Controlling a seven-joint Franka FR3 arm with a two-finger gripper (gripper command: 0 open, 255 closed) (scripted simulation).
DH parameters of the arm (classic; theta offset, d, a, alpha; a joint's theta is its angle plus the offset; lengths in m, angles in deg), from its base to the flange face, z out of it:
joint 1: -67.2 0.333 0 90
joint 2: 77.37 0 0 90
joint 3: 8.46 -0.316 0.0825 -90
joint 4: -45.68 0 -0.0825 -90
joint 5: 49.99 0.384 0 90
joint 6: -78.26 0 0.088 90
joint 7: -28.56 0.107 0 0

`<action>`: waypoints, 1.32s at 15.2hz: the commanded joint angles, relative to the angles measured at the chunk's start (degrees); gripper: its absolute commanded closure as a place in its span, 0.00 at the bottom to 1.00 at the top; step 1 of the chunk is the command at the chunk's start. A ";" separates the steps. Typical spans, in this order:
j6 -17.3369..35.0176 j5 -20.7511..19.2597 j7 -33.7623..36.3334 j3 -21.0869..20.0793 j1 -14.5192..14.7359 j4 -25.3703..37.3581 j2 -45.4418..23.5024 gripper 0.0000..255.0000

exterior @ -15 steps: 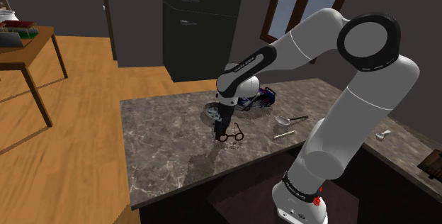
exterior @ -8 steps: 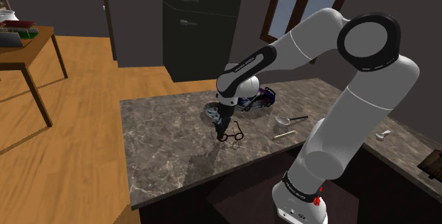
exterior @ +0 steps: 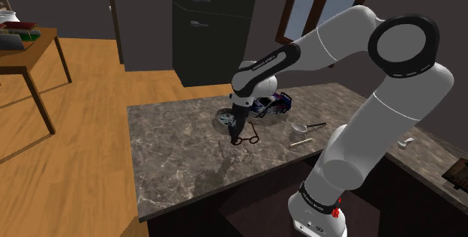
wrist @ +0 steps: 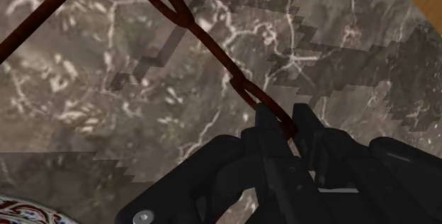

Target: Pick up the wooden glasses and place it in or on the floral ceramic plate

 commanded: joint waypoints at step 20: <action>-15.39 -3.63 0.02 2.94 -2.66 20.25 -5.59 1.00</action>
